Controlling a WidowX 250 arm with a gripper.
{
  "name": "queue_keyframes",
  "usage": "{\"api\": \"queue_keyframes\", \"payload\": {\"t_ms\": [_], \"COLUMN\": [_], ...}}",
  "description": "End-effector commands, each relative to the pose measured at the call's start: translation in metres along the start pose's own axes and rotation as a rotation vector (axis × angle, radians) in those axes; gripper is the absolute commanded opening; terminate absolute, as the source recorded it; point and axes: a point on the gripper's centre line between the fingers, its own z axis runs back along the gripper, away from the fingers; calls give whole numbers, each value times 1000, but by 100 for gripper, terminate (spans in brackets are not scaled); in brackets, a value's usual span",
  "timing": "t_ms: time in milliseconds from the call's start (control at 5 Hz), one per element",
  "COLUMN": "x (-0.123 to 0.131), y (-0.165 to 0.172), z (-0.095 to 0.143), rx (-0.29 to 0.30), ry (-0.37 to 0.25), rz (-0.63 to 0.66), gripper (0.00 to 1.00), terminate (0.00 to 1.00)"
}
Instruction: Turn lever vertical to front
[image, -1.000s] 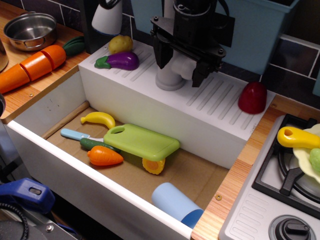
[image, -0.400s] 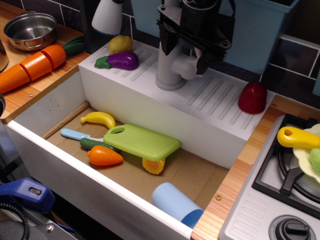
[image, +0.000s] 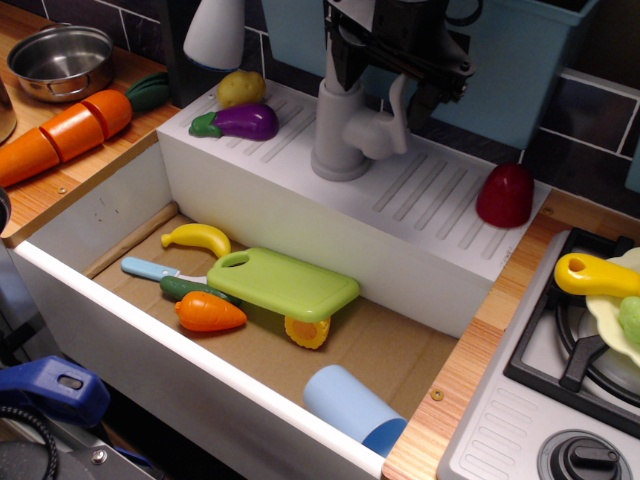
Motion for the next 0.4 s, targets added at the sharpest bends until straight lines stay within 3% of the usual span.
{"api": "queue_keyframes", "payload": {"t_ms": [0,200], "x": [20,25], "y": [-1,0], "z": [10,9], "rx": [-16,-15], "ry": [-71,-84], "rz": [-13,-22], "gripper": [100,100], "terminate": [0,0]}}
